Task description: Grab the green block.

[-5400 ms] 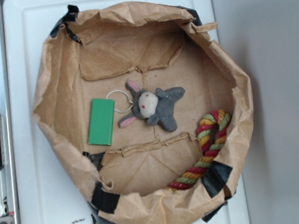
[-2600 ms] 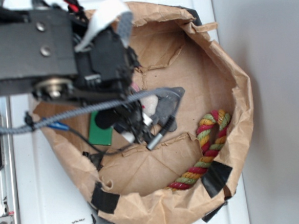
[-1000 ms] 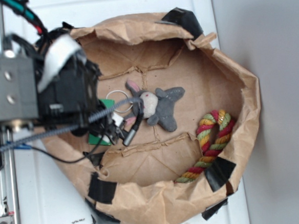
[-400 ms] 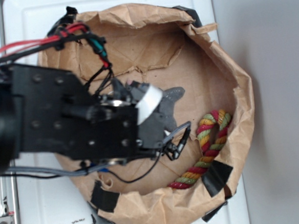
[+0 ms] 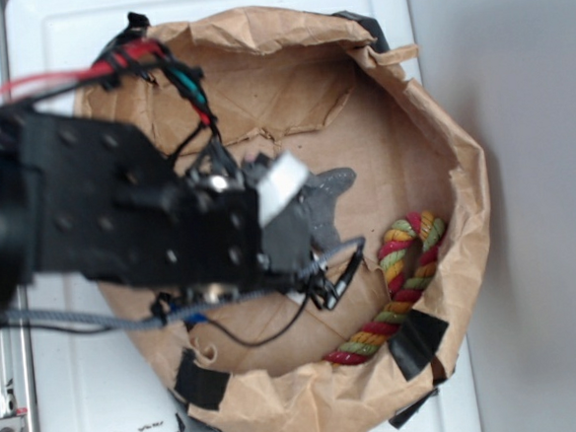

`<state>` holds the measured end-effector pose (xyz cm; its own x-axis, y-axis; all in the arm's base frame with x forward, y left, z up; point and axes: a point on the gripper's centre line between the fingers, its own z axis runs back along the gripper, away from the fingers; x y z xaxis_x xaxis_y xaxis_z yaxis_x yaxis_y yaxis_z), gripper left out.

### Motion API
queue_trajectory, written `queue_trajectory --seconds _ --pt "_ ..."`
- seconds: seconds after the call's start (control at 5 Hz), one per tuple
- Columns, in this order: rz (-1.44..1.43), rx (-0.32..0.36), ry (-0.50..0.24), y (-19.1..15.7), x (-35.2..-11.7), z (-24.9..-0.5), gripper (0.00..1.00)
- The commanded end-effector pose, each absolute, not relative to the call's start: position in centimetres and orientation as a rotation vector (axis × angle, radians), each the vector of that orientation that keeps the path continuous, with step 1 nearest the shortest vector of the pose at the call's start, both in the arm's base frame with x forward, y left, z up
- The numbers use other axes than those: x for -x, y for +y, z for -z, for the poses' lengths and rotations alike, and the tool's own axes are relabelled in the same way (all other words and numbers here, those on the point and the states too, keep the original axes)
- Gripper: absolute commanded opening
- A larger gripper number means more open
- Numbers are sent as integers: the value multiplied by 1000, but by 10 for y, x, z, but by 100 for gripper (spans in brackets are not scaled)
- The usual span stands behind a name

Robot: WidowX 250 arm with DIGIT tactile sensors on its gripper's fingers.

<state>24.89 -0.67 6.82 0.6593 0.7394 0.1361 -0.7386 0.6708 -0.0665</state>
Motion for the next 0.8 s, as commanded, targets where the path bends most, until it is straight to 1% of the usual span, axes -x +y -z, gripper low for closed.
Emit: queue_trajectory --seconds 0.0,0.2,0.4,0.6 --pt "-791 44 -212 19 -256 -74 100" --pt "-782 39 -214 22 -257 -71 100" --pt "-760 29 -215 24 -253 -63 100" --pt "-722 28 -218 34 -243 -59 100"
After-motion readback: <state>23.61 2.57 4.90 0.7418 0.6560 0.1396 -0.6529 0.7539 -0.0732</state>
